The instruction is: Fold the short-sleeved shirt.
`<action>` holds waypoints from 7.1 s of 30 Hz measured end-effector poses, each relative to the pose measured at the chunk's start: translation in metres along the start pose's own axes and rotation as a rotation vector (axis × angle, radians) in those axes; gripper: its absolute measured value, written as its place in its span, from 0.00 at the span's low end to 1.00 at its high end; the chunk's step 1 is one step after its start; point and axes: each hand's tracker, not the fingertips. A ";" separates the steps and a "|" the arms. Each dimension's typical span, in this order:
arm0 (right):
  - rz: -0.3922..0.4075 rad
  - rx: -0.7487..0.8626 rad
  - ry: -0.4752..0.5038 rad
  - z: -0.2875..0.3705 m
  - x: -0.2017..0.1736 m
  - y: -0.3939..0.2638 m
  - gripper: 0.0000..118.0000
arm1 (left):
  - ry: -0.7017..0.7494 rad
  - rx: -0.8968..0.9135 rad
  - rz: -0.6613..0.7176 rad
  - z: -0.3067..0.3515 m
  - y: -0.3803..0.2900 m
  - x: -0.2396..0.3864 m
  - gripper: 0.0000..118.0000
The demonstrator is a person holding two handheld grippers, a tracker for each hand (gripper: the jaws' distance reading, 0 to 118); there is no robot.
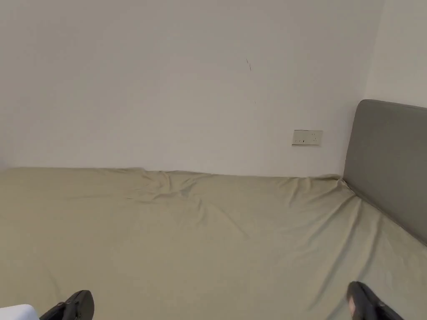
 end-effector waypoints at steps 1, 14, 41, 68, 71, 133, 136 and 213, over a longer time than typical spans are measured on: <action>-0.030 -0.005 -0.023 0.002 -0.001 -0.001 0.01 | -0.023 -0.025 -0.058 0.003 0.000 0.005 0.00; -0.066 -0.058 0.284 -0.021 -0.063 0.004 0.01 | 0.221 0.029 -0.056 0.053 -0.008 -0.058 0.00; 0.039 -0.260 0.898 -0.064 -0.305 -0.012 0.01 | 0.607 -0.063 0.439 0.035 -0.101 -0.323 0.24; -0.001 -0.399 0.714 -0.073 -0.221 -0.031 0.01 | 0.446 -0.186 0.638 -0.081 -0.085 -0.353 0.05; -0.036 -0.380 0.649 -0.073 -0.199 -0.027 0.01 | 0.329 -0.126 0.652 -0.098 -0.061 -0.324 0.05; -0.166 -0.441 0.269 -0.014 -0.029 -0.049 0.01 | 0.134 -0.507 0.114 -0.070 -0.126 -0.097 0.00; -0.151 -0.453 0.236 -0.018 -0.024 -0.051 0.01 | 0.126 -0.490 0.108 -0.112 -0.117 -0.110 0.00; -0.084 -0.455 0.165 -0.215 0.101 0.169 0.06 | -0.023 -0.162 -0.119 -0.200 0.186 -0.068 0.03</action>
